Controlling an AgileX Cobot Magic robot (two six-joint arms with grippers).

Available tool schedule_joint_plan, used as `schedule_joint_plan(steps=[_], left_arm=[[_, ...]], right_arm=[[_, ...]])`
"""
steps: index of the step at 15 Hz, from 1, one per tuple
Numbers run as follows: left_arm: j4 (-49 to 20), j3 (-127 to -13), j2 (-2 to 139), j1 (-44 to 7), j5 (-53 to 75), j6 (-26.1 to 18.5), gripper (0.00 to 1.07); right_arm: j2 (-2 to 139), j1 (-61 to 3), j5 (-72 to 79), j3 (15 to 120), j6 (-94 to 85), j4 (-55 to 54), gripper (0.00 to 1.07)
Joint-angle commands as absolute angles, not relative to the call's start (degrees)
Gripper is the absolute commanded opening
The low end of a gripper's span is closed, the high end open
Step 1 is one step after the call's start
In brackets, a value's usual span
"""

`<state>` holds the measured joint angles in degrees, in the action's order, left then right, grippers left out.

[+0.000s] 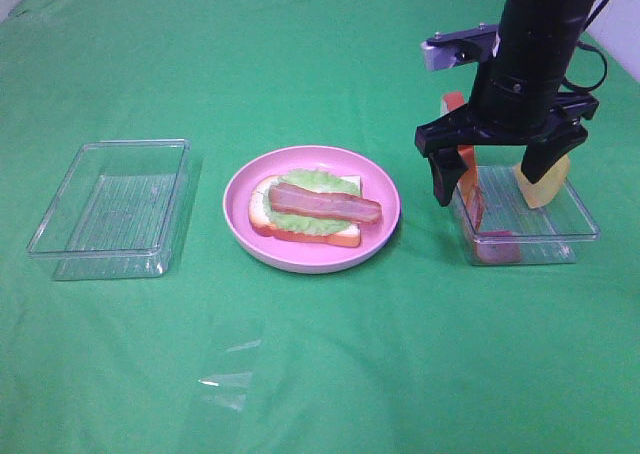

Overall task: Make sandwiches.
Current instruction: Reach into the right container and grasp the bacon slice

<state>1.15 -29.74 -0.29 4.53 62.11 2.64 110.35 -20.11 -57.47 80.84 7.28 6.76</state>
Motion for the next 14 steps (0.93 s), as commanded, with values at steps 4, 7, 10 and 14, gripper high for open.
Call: schedule_joint_plan(steps=[4,7,10,14], left_arm=[[0.86,-29.62,-1.38,4.58,61.54,2.46,1.01],[0.86,-29.62,-1.38,4.58,61.54,2.46,1.01],[0.86,-29.62,-1.38,4.58,61.54,2.46,1.01],[0.86,-29.62,-1.38,4.58,61.54,2.46,1.01]], right_arm=[[115.79,-19.88,-54.26,80.56,12.49,8.31,0.96],[116.08,-19.88,-54.03,80.56,12.89,8.71,0.91],[116.08,-19.88,-54.09,80.56,12.89,8.71,0.67],[116.08,-19.88,-54.03,80.56,12.89,8.71,0.05]])
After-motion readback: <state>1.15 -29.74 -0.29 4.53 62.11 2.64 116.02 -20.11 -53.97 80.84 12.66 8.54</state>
